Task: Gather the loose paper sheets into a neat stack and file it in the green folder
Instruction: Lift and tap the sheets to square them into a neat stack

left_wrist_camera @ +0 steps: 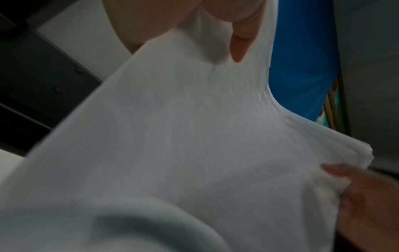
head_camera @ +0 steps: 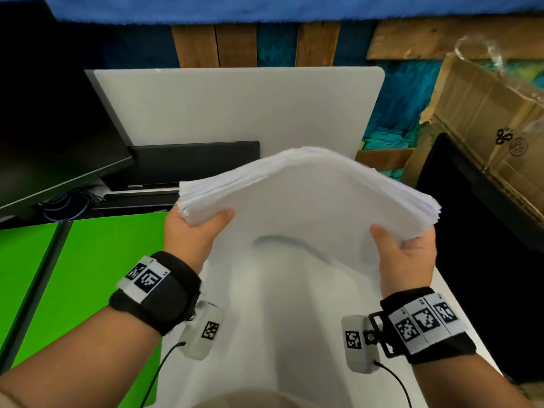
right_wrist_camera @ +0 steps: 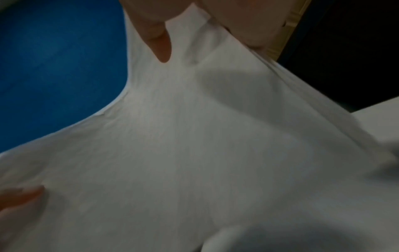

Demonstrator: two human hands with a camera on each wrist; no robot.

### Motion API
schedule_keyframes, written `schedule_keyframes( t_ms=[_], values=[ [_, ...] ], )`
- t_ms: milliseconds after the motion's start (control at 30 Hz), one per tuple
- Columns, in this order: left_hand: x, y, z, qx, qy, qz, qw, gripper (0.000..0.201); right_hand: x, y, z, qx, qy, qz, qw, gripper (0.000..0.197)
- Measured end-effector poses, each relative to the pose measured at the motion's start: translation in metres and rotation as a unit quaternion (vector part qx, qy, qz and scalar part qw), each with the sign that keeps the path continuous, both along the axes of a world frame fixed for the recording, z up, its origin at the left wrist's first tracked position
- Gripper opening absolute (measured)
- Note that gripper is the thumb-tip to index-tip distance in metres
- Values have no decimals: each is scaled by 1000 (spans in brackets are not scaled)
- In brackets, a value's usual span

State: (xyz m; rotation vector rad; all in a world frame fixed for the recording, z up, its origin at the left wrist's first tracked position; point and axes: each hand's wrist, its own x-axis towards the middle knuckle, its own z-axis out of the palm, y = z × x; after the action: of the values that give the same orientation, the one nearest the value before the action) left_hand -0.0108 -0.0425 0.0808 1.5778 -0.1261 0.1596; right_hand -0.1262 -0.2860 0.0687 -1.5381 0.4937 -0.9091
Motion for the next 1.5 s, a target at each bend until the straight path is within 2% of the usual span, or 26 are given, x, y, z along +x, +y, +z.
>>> schedule_keyframes(
  t_ms=[167, 233, 300, 367, 433, 567, 767, 900, 933, 1000, 1100, 1133, 1167, 1200, 1233, 1300, 1333, 1367, 1400, 1433, 1500],
  values=[
    [1, 6, -21, 79, 89, -13, 993, 36, -2, -1, -8, 47, 44, 9, 998, 17],
    [1, 8, -21, 63, 101, -17, 993, 39, -1, -1, -2, 50, 33, 10, 998, 12],
    [-2, 9, -13, 16, 88, -25, 996, 33, 2, -3, 3, 53, 17, -2, 998, 20],
    [-4, 6, -1, -26, 66, -7, 997, 12, 6, -8, 8, 53, 26, -17, 998, 30],
    [-1, 4, 7, -56, 68, 24, 996, 8, 12, -13, 8, 56, 38, -27, 997, 34],
    [9, 2, 7, -39, 95, 53, 993, 25, 19, -22, 5, 58, 58, -50, 995, 23],
    [14, 0, 13, -45, 114, 45, 991, 26, 22, -27, 7, 13, 90, -58, 994, 20],
    [16, -3, 10, -22, 117, 54, 991, 22, 18, -27, 7, 32, 86, 9, 996, 7],
    [16, -6, 9, -5, 118, 55, 992, 23, 17, -27, 7, 27, 94, 30, 995, 11],
    [16, -12, 8, 35, 108, 82, 990, 27, 18, -27, 8, 8, 112, 45, 993, 22],
    [21, -15, 17, 82, 51, 175, 980, 25, 18, -23, 14, 0, 123, 29, 992, 25],
    [22, -12, 21, 133, 15, 195, 972, 44, 18, -21, 16, -9, 117, 34, 993, 26],
    [22, -10, 29, 203, -36, 180, 962, 67, 18, -19, 19, -33, 107, 44, 993, 27],
    [20, -9, 36, 277, -105, 126, 947, 83, 17, -15, 23, -64, 96, 57, 992, 28],
    [14, -12, 47, 353, -176, 46, 918, 91, 16, -11, 28, -99, 84, 71, 989, 30],
    [3, -26, 64, 478, -279, -92, 828, 92, 14, 1, 42, -191, 62, 89, 976, 29],
    [-1, -34, 69, 517, -305, -127, 790, 83, 13, 7, 50, -242, 48, 96, 964, 24],
    [-3, -41, 72, 539, -316, -145, 768, 67, 11, 14, 60, -282, 30, 101, 954, 16],
    [-3, -45, 74, 536, -319, -155, 766, 47, 9, 19, 67, -308, 12, 100, 946, 12],
    [-2, -47, 75, 520, -309, -173, 778, 30, 7, 22, 75, -307, 3, 102, 946, 12],
    [0, -45, 76, 468, -278, -209, 812, 17, 5, 21, 86, -261, 19, 122, 957, 16]
  ],
)
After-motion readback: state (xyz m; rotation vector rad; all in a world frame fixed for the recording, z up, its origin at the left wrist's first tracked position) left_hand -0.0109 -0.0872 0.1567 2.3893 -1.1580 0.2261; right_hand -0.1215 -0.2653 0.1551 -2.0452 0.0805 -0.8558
